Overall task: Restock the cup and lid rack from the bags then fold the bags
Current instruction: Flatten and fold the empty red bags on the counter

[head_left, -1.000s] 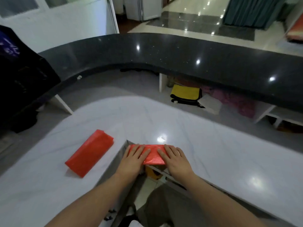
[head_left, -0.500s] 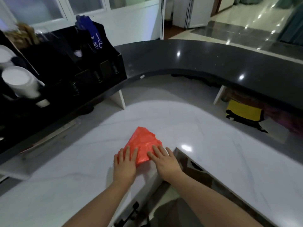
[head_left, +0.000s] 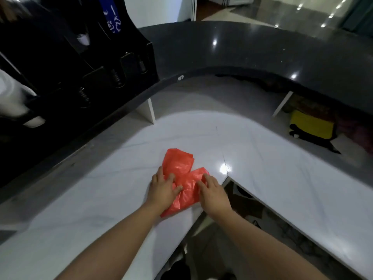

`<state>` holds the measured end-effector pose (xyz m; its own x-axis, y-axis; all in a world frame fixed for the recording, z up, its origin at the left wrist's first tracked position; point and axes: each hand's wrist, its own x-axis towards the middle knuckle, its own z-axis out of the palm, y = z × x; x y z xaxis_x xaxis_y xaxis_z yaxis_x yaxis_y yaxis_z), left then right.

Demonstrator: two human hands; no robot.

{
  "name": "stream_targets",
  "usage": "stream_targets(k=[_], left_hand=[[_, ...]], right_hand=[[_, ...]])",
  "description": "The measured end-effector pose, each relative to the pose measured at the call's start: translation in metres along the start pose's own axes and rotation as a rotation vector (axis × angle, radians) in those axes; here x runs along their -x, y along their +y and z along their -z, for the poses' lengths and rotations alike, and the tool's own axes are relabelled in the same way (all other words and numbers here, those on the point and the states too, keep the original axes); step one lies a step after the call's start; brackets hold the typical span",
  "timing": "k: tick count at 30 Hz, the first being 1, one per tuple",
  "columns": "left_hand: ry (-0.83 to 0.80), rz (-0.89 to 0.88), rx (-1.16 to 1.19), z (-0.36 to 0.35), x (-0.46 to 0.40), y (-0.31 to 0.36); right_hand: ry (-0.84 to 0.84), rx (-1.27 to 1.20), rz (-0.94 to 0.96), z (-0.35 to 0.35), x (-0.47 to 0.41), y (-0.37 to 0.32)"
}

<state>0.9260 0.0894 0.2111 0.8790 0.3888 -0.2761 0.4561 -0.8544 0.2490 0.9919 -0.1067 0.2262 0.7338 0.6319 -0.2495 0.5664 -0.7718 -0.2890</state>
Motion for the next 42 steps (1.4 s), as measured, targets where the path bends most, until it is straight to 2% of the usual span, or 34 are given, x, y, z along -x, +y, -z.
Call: stream_targets(k=[2, 6, 10, 15, 19, 24, 28, 30, 34, 38, 42], left_hand=[[0.004, 0.042, 0.051, 0.000, -0.008, 0.004], [0.000, 0.062, 0.155, -0.001, -0.016, 0.014], [-0.017, 0.007, 0.215, -0.002, -0.018, 0.020], [-0.120, -0.057, 0.160, 0.001, -0.024, 0.029], [-0.151, -0.049, 0.264, 0.002, -0.027, 0.034], [-0.113, 0.052, 0.470, 0.003, -0.028, 0.036], [-0.094, 0.218, 0.744, 0.004, -0.034, 0.035], [-0.133, 0.243, 0.890, 0.003, -0.036, 0.036], [-0.273, 0.213, 1.059, 0.002, -0.039, 0.040], [-0.442, 0.143, 1.039, 0.007, -0.044, 0.048], [-0.531, 0.055, 0.962, 0.010, -0.050, 0.068]], right_hand=[[0.082, -0.040, -0.079, -0.002, 0.003, 0.002], [0.024, -0.302, -0.234, -0.001, 0.004, 0.004], [0.087, -0.446, -0.231, -0.002, 0.004, 0.008], [0.132, -0.520, -0.238, 0.001, -0.004, 0.011], [0.088, -0.550, -0.202, 0.001, -0.009, 0.009], [0.022, -0.582, -0.203, -0.005, -0.013, 0.000], [0.104, -0.642, -0.208, -0.004, -0.013, -0.004], [0.152, -0.738, -0.288, -0.004, -0.015, -0.003], [0.184, -1.115, -0.472, 0.006, -0.019, 0.002], [0.231, -1.417, -0.671, 0.019, -0.019, 0.016], [0.179, -1.487, -0.770, 0.032, -0.006, 0.035]])
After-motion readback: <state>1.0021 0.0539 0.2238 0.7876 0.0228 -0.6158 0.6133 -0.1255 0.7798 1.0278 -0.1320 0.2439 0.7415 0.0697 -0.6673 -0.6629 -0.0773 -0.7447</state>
